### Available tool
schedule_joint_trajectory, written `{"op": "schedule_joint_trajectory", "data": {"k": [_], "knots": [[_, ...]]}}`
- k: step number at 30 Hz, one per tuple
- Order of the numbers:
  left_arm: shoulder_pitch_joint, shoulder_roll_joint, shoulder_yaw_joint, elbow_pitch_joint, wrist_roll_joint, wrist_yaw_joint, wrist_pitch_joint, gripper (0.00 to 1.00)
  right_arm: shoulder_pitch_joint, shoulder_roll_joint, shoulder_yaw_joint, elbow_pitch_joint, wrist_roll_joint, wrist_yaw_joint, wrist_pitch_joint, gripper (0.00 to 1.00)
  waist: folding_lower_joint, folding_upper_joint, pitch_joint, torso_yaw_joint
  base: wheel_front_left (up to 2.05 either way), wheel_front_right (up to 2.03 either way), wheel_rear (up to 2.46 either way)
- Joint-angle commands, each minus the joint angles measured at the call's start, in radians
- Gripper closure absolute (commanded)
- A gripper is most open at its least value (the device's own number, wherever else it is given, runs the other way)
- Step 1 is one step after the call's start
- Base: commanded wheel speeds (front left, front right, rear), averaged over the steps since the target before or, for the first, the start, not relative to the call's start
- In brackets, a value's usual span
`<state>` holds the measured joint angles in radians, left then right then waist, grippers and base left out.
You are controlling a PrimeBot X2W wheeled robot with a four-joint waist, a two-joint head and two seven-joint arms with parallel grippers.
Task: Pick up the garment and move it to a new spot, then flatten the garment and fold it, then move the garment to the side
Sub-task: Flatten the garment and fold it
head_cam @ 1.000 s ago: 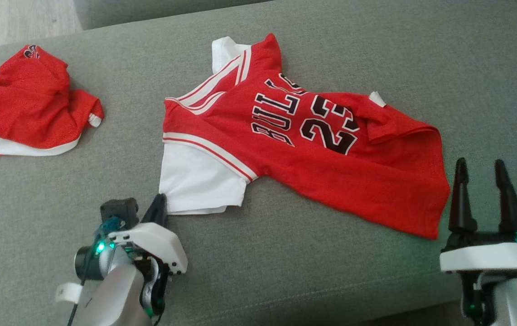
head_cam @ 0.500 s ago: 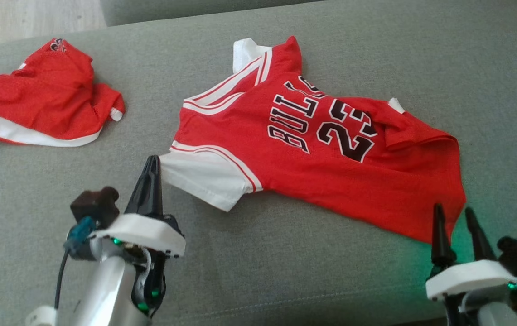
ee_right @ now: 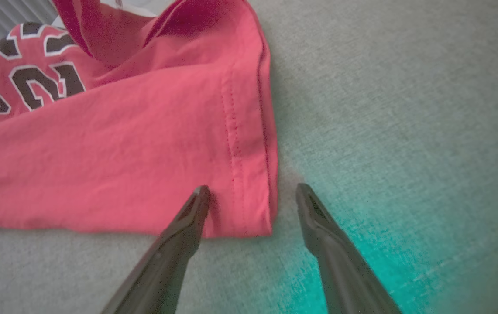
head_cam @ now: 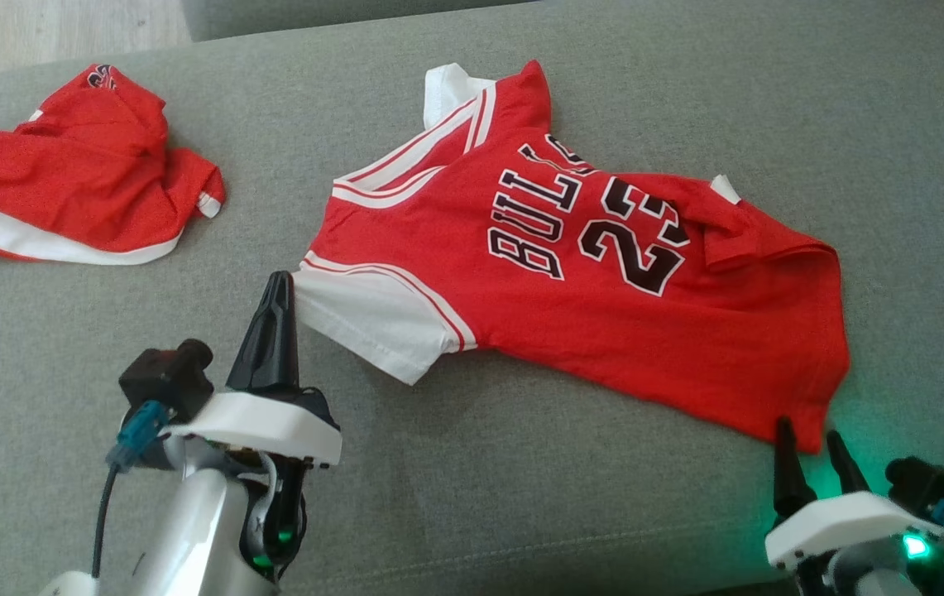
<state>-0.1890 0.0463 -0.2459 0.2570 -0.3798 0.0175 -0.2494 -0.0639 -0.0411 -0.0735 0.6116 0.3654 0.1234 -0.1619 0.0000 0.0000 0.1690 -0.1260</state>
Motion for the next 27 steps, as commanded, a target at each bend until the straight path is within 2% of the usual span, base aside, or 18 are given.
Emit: {"op": "schedule_joint_trajectory", "data": {"k": [1,7,8,10,11,15,19,22,27], "knots": [[-0.023,0.004,0.029,-0.041,0.001,0.004,-0.012,1.00,-0.046,-0.009,0.035,0.005,0.024,0.007,-0.016,0.00,0.0000,0.0000,0.002,-0.001,0.00,0.00,0.00],[-0.023,0.004,0.029,-0.045,-0.001,0.006,-0.012,1.00,-0.088,-0.009,0.077,0.091,0.063,0.007,-0.024,0.00,0.0000,0.0000,0.003,0.003,0.00,0.00,0.00],[-0.024,0.004,0.030,-0.046,-0.002,0.007,-0.012,1.00,-0.093,-0.009,0.091,0.104,0.076,0.007,-0.021,0.18,0.0000,0.0000,0.004,0.004,0.00,0.00,0.00],[-0.024,0.004,0.034,-0.046,-0.002,0.007,-0.012,1.00,-0.104,-0.009,0.116,0.123,0.087,0.007,-0.024,0.84,0.0000,0.0000,0.002,0.005,0.00,0.00,0.00],[-0.024,0.004,0.036,-0.045,-0.001,0.007,-0.012,1.00,-0.110,-0.009,0.126,0.128,0.090,0.007,-0.027,1.00,0.0000,0.0000,0.001,0.005,0.00,0.00,0.00],[-0.027,0.004,0.046,-0.054,0.001,0.008,-0.012,1.00,-0.131,-0.009,0.162,0.105,0.092,0.007,-0.046,1.00,0.0000,0.0000,-0.010,0.007,0.00,0.00,0.00],[-0.035,0.004,0.057,-0.080,-0.003,0.010,-0.012,1.00,-0.157,-0.009,0.176,0.023,0.089,0.007,-0.048,1.00,0.0000,0.0000,-0.027,0.008,0.00,0.00,0.00],[-0.053,0.004,0.068,-0.115,-0.031,0.010,-0.012,1.00,-0.187,-0.009,0.164,-0.082,0.054,0.007,-0.029,1.00,0.0000,0.0000,-0.042,0.009,0.00,0.00,0.00],[-0.130,0.004,0.088,-0.198,-0.061,0.004,-0.011,1.00,-0.266,-0.009,0.112,-0.323,-0.031,0.007,0.064,1.00,0.0000,0.0000,-0.081,0.009,0.00,0.00,0.00]]}}
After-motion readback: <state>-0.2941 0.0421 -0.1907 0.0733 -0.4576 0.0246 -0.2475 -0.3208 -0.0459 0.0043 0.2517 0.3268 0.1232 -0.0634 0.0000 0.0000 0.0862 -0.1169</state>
